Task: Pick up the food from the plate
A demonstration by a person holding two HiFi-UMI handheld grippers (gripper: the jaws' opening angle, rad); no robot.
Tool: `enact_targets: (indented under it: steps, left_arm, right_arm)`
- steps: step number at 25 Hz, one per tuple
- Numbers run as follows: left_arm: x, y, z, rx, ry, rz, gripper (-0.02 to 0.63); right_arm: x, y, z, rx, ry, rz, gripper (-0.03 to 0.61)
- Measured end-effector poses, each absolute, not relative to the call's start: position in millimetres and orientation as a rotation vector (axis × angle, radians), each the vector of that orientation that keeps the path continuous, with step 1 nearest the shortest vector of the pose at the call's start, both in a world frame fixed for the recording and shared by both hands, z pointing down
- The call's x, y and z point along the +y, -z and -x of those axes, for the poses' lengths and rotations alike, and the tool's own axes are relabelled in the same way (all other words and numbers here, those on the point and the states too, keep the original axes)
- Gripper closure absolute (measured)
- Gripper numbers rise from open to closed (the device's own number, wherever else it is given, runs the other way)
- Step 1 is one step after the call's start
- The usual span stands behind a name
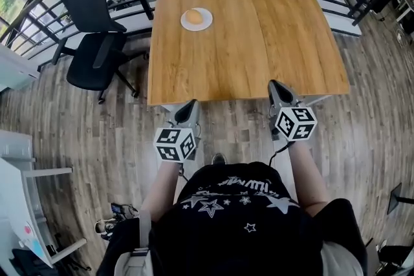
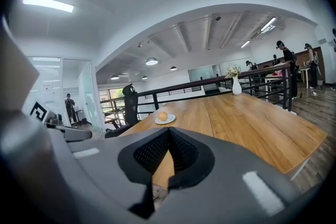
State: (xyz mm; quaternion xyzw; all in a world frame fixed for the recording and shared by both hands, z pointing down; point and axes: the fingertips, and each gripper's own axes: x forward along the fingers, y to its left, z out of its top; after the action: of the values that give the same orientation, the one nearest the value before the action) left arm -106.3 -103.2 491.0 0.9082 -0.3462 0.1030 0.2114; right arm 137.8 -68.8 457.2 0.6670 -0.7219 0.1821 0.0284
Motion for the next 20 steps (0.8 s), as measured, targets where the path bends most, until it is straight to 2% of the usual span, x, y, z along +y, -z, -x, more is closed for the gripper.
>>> enact_targets:
  steps: [11, 20]
  left_arm:
    - [-131, -486, 108, -0.956, -0.261, -2.533, 0.614]
    - [-165, -494, 105, -0.987, -0.283, -2.514, 0.613]
  right_arm:
    - [-92, -451, -152, -2.195, -0.541, -2.093, 0.577]
    - [-158, -452, -167, -2.257, -0.521, -2.068, 0.577]
